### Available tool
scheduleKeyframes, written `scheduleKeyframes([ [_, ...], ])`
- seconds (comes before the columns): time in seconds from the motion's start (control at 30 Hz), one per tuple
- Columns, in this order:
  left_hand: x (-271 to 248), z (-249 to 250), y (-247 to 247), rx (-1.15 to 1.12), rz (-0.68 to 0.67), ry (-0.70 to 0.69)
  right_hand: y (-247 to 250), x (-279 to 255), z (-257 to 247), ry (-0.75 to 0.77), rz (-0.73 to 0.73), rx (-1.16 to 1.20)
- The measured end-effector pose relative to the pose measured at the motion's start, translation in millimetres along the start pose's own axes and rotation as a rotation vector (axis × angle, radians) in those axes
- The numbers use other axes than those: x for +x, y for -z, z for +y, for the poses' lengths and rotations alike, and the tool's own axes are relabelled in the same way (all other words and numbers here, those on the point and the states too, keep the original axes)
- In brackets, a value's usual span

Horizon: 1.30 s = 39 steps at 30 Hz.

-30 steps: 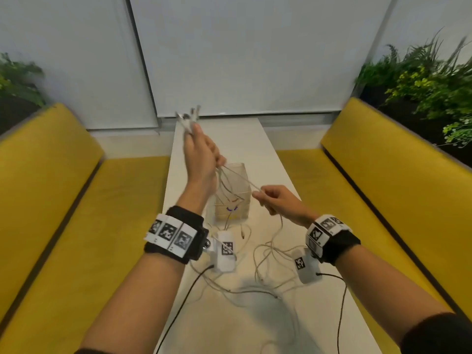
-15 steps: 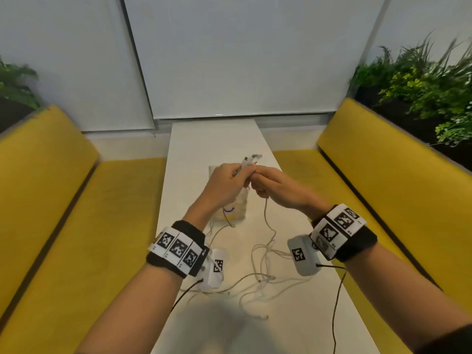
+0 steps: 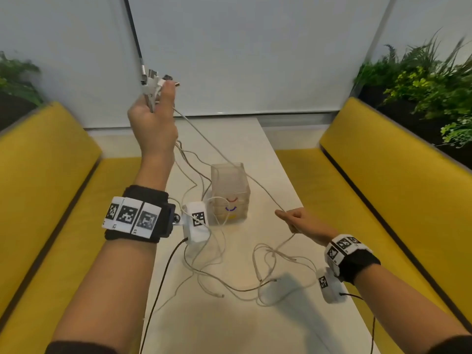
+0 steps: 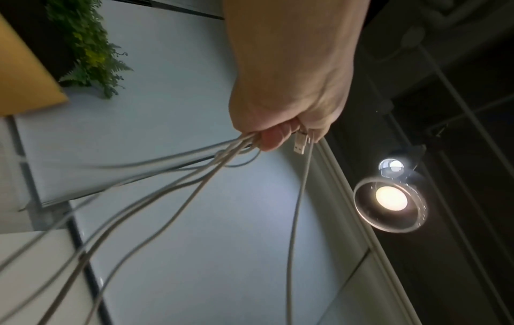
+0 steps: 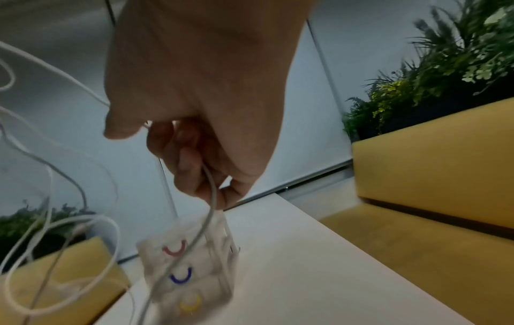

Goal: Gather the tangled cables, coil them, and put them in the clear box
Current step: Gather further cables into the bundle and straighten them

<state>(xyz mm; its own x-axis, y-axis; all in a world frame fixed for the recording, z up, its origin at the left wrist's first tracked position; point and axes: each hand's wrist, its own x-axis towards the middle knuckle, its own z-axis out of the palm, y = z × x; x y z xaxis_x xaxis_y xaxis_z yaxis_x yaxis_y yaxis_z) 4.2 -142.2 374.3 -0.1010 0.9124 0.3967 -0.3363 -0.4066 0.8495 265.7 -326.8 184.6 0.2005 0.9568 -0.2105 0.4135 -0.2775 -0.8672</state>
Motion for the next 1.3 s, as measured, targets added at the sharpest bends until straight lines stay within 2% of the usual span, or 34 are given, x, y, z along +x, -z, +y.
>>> scheduleKeyframes([
  [0.07, -6.1, -4.9, -2.2, 0.013, -0.064, 0.008, 3.0, 1.1, -7.0, 0.002, -0.149, 0.072],
  [0.17, -20.2, -15.4, -7.4, 0.056, -0.194, 0.059, -1.5, -2.0, -39.1, -0.147, -0.614, 0.192],
  [0.23, -24.1, -20.3, -8.6, 0.066, -0.180, 0.092, -1.7, -3.4, -54.2, -0.264, -0.856, 0.136],
  [0.3, -20.7, -21.4, -7.4, 0.058, -0.078, 0.090, 1.6, -2.2, -53.3, -0.340, -0.924, 0.071],
  [0.37, -10.2, -21.0, -1.6, 0.010, 0.053, 0.081, 7.7, 0.4, -37.2, -0.397, -0.845, 0.055],
  [0.43, 1.6, -18.7, 5.6, -0.020, 0.152, 0.066, 12.1, 1.3, -14.0, -0.433, -0.701, 0.019],
  [0.5, 7.2, -17.9, 9.9, -0.041, 0.172, 0.045, 12.3, 0.7, 5.6, -0.482, -0.611, -0.133],
  [0.53, 5.6, -17.1, 10.0, -0.053, 0.137, 0.047, 10.6, 0.6, 12.3, -0.533, -0.616, -0.228],
  [0.6, -3.7, -16.9, 7.6, -0.046, -0.031, 0.081, 6.7, 4.3, 22.9, -0.591, -0.644, -0.362],
  [0.77, -18.5, -28.9, 10.4, 0.032, -0.611, 0.221, 3.7, 21.8, 29.3, -0.503, -0.532, -0.435],
  [0.87, -18.6, -32.2, 11.2, -0.051, -0.795, 0.333, 0.3, 31.3, 37.5, -0.406, -0.425, -0.498],
  [1.0, -12.9, -35.8, 11.0, -0.199, -0.825, 0.482, -6.2, 39.3, 66.8, -0.393, -0.345, -0.652],
  [1.1, -8.4, -41.4, 11.3, -0.188, -0.815, 0.575, -15.4, 43.5, 86.5, -0.335, -0.252, -0.723],
  [1.23, -3.2, -53.1, 15.5, -0.254, -0.850, 0.670, -22.7, 52.8, 117.8, -0.382, -0.110, -0.666],
  [1.3, -2.1, -58.2, 17.3, -0.261, -0.862, 0.677, -25.3, 56.7, 130.2, -0.405, -0.099, -0.621],
])
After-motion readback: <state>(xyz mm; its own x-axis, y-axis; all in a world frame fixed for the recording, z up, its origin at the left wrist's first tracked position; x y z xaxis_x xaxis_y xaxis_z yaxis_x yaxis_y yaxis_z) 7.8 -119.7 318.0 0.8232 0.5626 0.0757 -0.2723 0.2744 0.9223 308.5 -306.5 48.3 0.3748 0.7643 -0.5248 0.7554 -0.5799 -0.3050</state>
